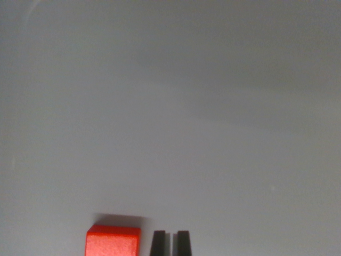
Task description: Reach red block
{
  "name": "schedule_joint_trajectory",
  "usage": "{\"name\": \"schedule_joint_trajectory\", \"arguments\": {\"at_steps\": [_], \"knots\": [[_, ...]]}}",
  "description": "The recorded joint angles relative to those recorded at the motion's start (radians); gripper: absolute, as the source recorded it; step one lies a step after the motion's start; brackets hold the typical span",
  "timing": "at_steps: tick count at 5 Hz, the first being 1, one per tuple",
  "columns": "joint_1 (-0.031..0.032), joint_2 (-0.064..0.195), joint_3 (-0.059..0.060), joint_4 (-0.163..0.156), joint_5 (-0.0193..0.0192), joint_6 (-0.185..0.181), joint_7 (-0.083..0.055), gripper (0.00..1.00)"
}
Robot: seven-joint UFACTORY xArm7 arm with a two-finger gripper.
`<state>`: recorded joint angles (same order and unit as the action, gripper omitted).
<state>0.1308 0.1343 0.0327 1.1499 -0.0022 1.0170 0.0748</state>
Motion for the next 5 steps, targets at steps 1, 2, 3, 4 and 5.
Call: {"name": "schedule_joint_trajectory", "arguments": {"at_steps": [1, 2, 3, 4, 5], "knots": [[0.0086, 0.008, 0.007, -0.041, -0.0007, -0.047, 0.01, 0.0], [0.0086, 0.008, 0.007, -0.041, -0.0007, -0.047, 0.01, 0.0], [0.0165, 0.015, 0.013, -0.079, -0.0014, -0.09, 0.02, 0.0], [0.0165, 0.015, 0.013, -0.079, -0.0014, -0.09, 0.02, 0.0], [0.0246, 0.023, 0.02, -0.117, -0.0021, -0.135, 0.03, 0.0]]}}
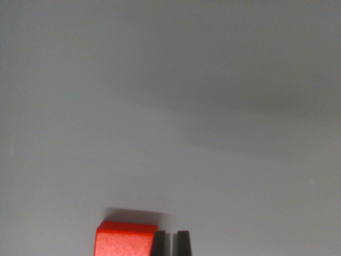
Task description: Reach red block
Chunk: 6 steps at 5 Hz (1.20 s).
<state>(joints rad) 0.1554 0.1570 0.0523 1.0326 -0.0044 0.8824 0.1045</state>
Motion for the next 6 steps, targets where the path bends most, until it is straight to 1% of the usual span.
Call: {"name": "schedule_joint_trajectory", "arguments": {"at_steps": [1, 2, 3, 4, 5, 6], "knots": [[0.0, 0.0, 0.0, 0.0, 0.0, 0.0, 0.0, 0.0], [0.0077, 0.007, 0.006, -0.037, -0.0007, -0.042, 0.009, 0.0], [0.0077, 0.007, 0.006, -0.037, -0.0007, -0.042, 0.009, 0.0], [0.015, 0.014, 0.012, -0.072, -0.0013, -0.082, 0.018, 0.0], [0.015, 0.014, 0.012, -0.072, -0.0013, -0.082, 0.018, 0.0], [0.0218, 0.02, 0.017, -0.104, -0.0019, -0.119, 0.026, 0.0]]}}
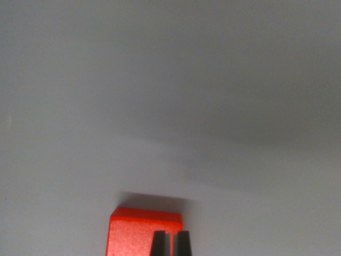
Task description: Reach red block
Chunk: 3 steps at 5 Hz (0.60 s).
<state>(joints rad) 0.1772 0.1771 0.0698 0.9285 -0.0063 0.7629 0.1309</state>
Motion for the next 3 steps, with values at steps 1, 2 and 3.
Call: {"name": "schedule_joint_trajectory", "arguments": {"at_steps": [1, 2, 3], "knots": [[0.0, 0.0, 0.0, 0.0, 0.0, 0.0, 0.0, 0.0], [0.0062, 0.006, 0.005, -0.03, -0.0005, -0.034, 0.008, 0.0], [0.0062, 0.006, 0.005, -0.03, -0.0005, -0.034, 0.008, 0.0]]}}
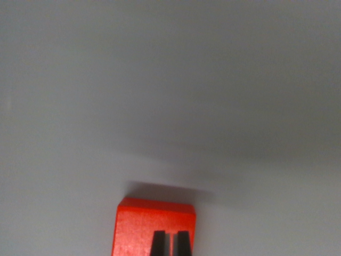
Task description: Reach red block
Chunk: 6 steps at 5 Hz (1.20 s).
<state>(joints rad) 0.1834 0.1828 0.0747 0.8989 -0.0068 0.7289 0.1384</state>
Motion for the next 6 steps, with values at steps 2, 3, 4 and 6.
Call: {"name": "schedule_joint_trajectory", "arguments": {"at_steps": [2, 3, 4, 6], "knots": [[0.0055, 0.005, 0.004, -0.026, -0.0005, -0.03, 0.007, 0.0], [0.0101, 0.009, 0.008, -0.048, -0.0009, -0.055, 0.012, 0.0], [0.0101, 0.009, 0.008, -0.048, -0.0009, -0.055, 0.012, 0.0], [0.014, 0.013, 0.011, -0.067, -0.0012, -0.077, 0.017, 0.0]]}}
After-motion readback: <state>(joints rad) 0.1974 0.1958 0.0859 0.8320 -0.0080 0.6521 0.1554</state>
